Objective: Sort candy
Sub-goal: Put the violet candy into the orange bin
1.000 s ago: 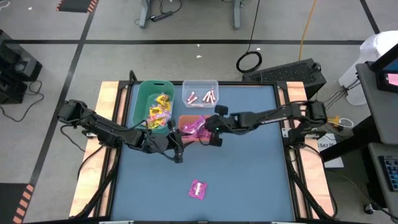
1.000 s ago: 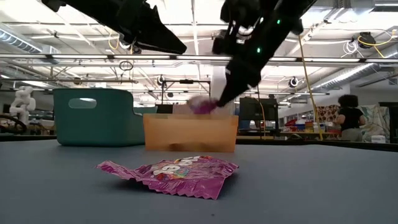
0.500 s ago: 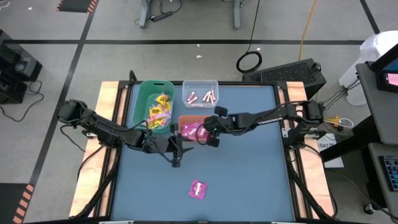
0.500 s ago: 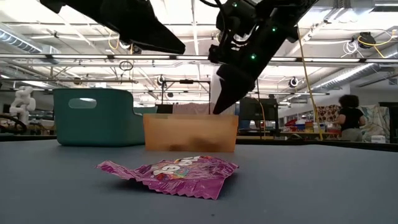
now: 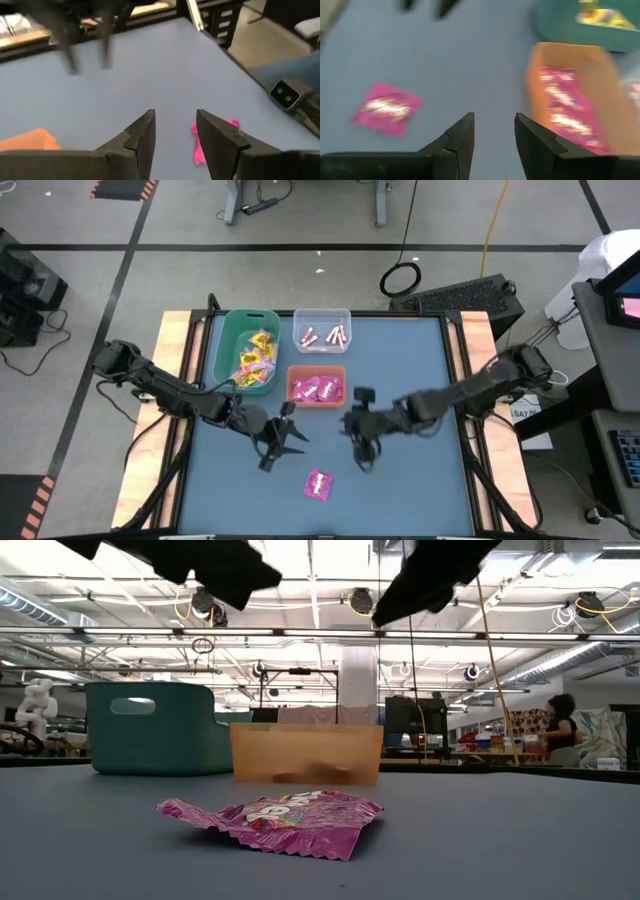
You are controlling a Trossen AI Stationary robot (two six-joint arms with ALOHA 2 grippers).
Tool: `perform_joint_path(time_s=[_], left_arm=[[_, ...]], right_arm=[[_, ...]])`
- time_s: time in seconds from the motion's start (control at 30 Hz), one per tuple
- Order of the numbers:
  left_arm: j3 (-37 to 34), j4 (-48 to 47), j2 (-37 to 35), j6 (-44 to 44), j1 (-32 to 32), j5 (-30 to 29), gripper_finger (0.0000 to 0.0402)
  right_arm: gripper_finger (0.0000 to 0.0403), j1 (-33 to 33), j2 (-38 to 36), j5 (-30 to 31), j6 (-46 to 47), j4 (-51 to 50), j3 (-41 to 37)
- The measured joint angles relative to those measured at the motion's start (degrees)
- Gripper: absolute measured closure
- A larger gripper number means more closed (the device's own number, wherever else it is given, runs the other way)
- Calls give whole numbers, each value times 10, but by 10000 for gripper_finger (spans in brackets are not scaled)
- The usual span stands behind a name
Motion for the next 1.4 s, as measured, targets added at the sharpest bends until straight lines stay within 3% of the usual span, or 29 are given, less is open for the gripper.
perform_joint_path(time_s=[0.1, 0.3, 0.5, 0.77, 1.1, 1.3, 1.4], left_arm=[[0, 30, 0, 0, -6, -2, 253], [0, 106, 30, -61, -31, 12, 239], [1, 113, 101, -78, -88, -70, 173], [0, 182, 202, -72, -148, -98, 100], [0, 251, 275, -76, -187, -100, 125], [3, 294, 308, -78, -196, -177, 143], [4, 292, 314, -91, -197, -185, 144]], right_arm=[[273, 52, 16, 16, 37, 16, -2], [273, 137, 68, 118, 94, 58, -12], [273, 186, 161, 162, 115, 179, -21], [273, 204, 274, 166, 81, 394, -21], [273, 207, 301, 151, 135, 411, -21], [273, 227, 301, 149, 137, 412, -21], [273, 237, 301, 151, 137, 414, -21]])
